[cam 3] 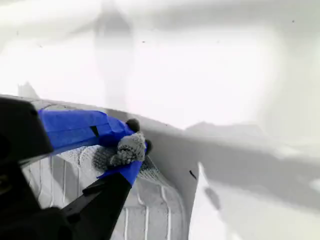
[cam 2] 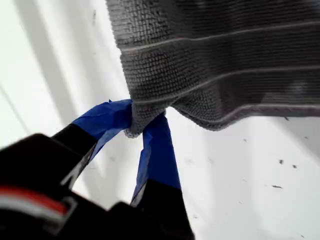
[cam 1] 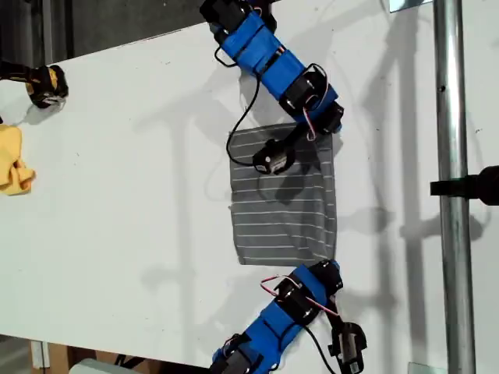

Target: Grasp corners of a towel and fold twice.

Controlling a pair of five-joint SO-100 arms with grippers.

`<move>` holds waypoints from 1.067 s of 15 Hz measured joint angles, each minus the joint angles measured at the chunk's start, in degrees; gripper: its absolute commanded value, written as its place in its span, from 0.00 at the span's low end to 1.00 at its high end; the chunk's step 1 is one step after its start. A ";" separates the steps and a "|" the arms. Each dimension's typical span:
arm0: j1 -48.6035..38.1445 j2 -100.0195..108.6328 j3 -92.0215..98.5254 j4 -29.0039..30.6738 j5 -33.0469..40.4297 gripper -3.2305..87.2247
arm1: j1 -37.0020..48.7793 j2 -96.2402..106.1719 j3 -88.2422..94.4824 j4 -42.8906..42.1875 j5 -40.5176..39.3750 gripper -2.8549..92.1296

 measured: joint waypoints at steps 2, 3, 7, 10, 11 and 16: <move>-4.57 3.16 2.29 3.08 2.20 0.02 | 5.27 3.96 2.29 0.88 -3.25 0.03; -7.38 4.75 3.34 4.48 3.96 0.02 | 8.35 5.27 3.52 1.41 -4.92 0.03; -20.57 14.68 14.33 5.71 12.04 0.02 | 19.69 12.57 11.78 1.76 -10.72 0.03; -29.88 22.68 25.14 2.72 18.54 0.02 | 27.86 18.46 18.02 1.32 -14.94 0.03; -32.78 23.99 27.33 2.37 19.60 0.02 | 30.59 20.48 19.95 0.88 -16.35 0.03; -42.80 30.23 34.72 -0.18 24.79 0.02 | 45.18 30.67 26.02 -0.18 -24.52 0.03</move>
